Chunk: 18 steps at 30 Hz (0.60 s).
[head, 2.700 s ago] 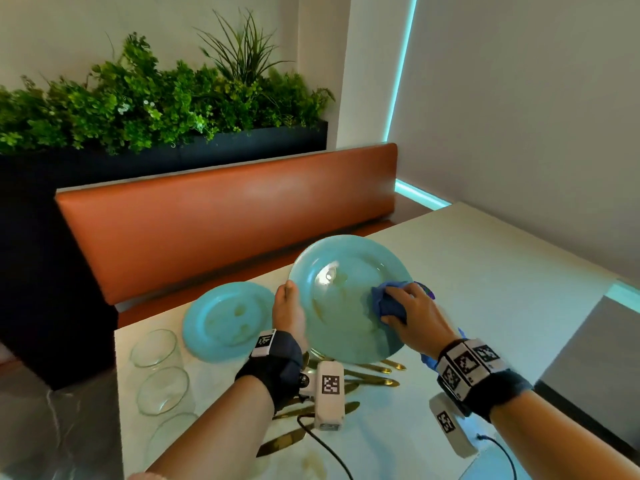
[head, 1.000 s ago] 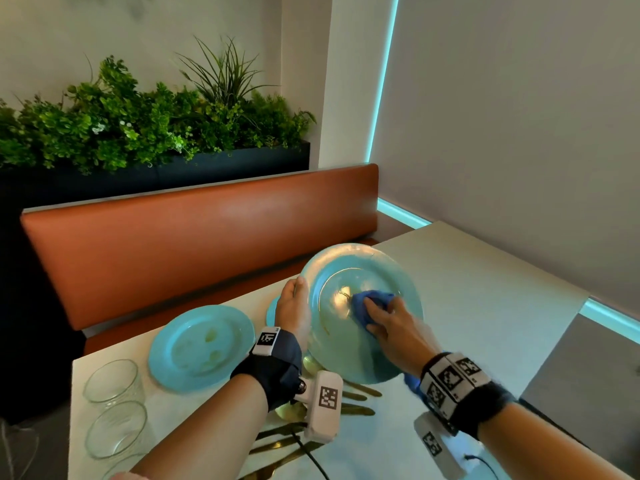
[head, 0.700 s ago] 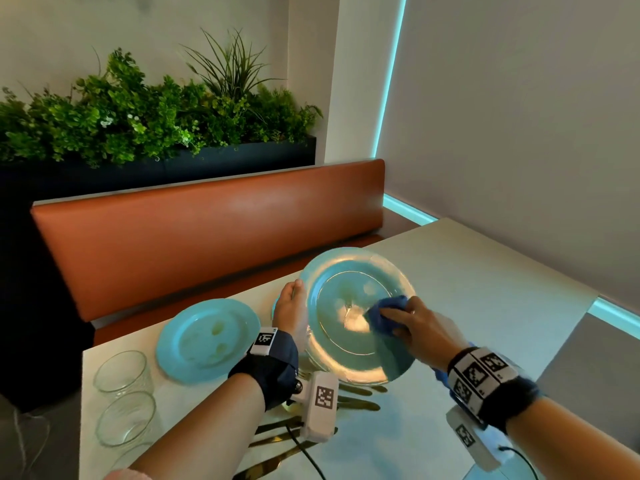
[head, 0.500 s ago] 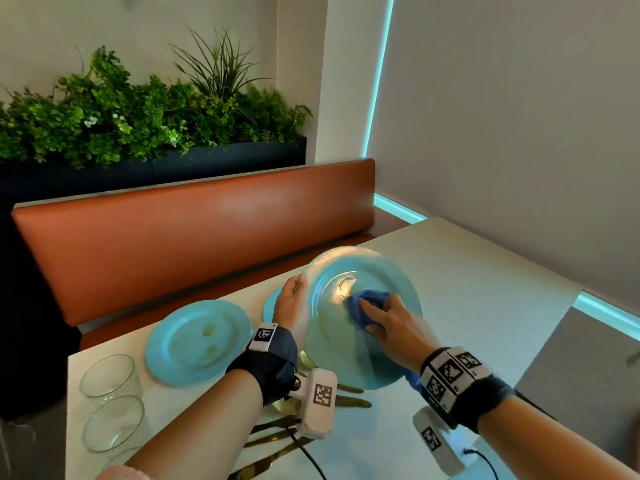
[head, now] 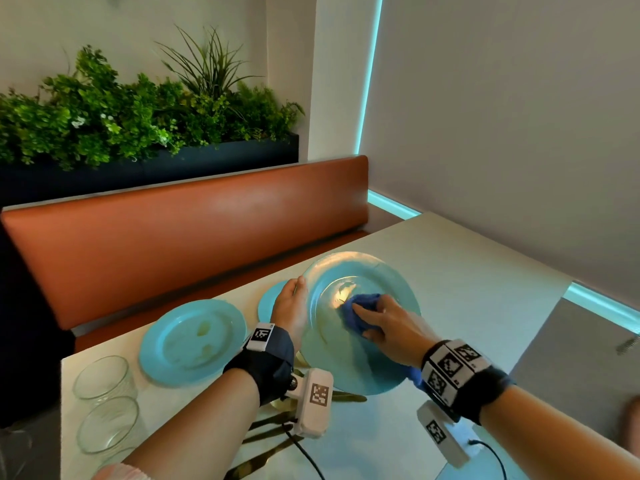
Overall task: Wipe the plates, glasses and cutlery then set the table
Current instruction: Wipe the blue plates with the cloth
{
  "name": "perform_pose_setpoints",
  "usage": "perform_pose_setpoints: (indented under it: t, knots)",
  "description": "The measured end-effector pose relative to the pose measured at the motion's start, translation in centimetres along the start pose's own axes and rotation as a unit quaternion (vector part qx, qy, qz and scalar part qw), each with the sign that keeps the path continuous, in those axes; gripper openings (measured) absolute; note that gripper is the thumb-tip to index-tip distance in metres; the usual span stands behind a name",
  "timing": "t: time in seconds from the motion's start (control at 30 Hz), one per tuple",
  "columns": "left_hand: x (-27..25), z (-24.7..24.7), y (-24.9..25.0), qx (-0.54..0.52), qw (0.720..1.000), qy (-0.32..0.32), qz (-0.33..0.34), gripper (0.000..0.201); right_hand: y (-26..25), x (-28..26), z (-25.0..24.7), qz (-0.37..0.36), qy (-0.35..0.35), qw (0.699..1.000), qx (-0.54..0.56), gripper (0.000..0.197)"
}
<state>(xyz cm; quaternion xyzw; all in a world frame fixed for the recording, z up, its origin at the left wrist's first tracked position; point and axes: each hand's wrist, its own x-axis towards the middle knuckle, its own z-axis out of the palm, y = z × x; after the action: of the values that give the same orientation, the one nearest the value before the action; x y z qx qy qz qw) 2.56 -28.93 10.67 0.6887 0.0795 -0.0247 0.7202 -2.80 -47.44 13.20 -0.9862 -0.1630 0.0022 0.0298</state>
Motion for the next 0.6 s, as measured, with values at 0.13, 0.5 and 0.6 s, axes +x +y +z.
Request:
perform_pose_setpoints:
  t: [0.13,0.5,0.6]
  knots:
    - [0.5,-1.2,-0.5,-0.002,1.0,0.014,0.006,0.026,1.2,-1.4,-1.6,-0.042,-0.114,0.993,-0.01,0.038]
    - [-0.6,0.3,0.2,0.024,0.998,-0.037,0.048,0.033,-0.3,1.0,-1.5,0.023,0.017,0.999,0.019,0.044]
    - [-0.4,-0.6,-0.2,0.024,0.998,-0.026,0.044,0.033,-0.3,-0.3,-1.3,-0.06,-0.054,0.997,-0.011,0.039]
